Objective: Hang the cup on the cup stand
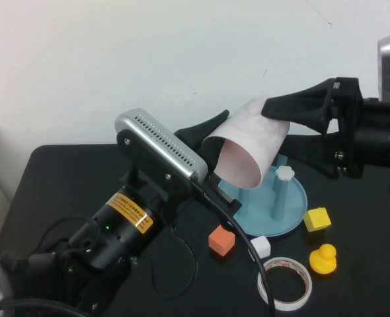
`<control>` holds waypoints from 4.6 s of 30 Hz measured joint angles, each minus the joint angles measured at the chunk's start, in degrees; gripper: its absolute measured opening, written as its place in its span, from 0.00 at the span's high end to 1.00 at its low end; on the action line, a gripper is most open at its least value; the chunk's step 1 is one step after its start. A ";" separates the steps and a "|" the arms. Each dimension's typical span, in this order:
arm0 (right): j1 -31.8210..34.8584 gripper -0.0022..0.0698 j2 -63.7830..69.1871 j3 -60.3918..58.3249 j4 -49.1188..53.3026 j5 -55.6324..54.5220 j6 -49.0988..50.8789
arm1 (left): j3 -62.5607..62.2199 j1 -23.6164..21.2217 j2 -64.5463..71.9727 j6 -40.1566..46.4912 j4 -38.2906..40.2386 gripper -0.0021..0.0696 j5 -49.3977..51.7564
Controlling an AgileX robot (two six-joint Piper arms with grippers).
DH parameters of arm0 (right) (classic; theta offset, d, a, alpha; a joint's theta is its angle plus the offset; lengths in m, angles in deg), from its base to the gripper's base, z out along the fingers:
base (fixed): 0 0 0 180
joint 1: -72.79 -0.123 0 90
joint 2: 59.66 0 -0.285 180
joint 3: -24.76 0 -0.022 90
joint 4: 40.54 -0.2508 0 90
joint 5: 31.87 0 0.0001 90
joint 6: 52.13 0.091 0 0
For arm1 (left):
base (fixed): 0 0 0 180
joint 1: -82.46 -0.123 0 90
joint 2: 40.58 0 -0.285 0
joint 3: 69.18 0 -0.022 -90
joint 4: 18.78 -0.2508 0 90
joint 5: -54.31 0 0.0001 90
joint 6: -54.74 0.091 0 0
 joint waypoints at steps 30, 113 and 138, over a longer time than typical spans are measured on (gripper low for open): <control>-7.62 0.14 0.00 3.52 -0.20 -13.07 10.10 | 0.00 0.00 0.02 1.65 0.61 0.96 -1.37; -8.10 0.17 43.38 41.59 -1.14 -35.57 -70.42 | 6.83 -6.94 -59.83 3.24 7.28 0.97 98.93; -8.10 0.24 38.80 42.79 -0.03 -32.54 -56.92 | 6.83 -6.94 -66.19 -1.68 4.34 0.97 105.30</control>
